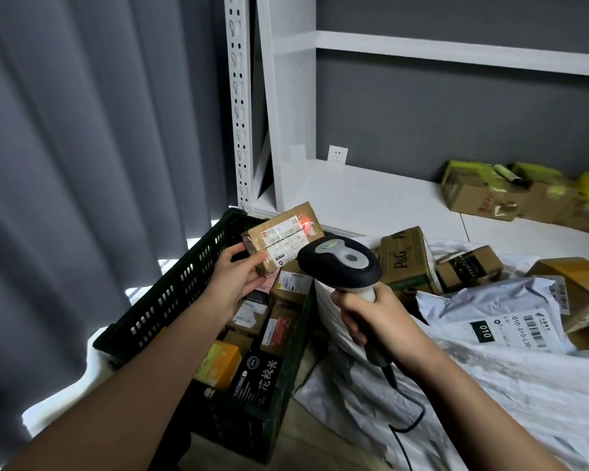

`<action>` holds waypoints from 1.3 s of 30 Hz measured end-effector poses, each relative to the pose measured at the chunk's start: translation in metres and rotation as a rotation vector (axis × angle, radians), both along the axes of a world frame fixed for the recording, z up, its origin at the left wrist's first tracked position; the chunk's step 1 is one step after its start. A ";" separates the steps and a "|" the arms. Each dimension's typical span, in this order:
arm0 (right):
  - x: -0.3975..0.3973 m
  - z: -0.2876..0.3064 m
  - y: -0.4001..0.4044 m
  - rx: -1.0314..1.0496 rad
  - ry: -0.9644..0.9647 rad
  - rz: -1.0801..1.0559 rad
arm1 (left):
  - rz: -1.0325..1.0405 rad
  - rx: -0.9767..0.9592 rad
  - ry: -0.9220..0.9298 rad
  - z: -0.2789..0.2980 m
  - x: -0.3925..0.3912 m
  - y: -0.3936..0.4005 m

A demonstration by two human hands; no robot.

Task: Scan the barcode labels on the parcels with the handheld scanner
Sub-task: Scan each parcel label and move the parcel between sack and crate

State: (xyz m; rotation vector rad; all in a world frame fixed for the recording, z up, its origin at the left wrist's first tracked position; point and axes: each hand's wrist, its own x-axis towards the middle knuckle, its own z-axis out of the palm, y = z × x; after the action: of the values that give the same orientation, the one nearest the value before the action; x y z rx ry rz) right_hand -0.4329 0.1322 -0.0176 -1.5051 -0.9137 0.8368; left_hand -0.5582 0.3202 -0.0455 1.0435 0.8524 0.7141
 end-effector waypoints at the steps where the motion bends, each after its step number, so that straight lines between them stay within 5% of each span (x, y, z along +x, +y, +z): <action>1: 0.000 0.000 0.000 -0.002 0.002 -0.003 | 0.000 0.000 0.001 0.000 0.000 0.000; 11: -0.002 0.007 -0.012 0.014 0.086 -0.089 | -0.009 -0.015 0.007 -0.001 0.000 -0.010; 21: 0.041 0.033 -0.074 0.195 0.146 -0.526 | -0.155 0.199 0.122 0.031 0.046 -0.082; 26: 0.072 0.046 -0.125 0.247 0.177 -0.698 | -0.255 0.458 0.157 0.059 0.118 -0.120; 34: 0.109 0.048 -0.190 0.277 0.158 -0.923 | -0.369 1.167 0.462 0.090 0.230 -0.157; 39: 0.132 0.045 -0.213 0.303 0.151 -1.028 | -0.546 1.326 0.648 0.092 0.267 -0.168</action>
State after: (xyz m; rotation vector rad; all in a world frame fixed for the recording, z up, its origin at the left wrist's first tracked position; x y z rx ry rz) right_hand -0.3010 -0.0811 0.0269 -1.3663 -0.0670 0.0428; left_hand -0.2914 0.1525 0.0468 2.6742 0.4896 0.4015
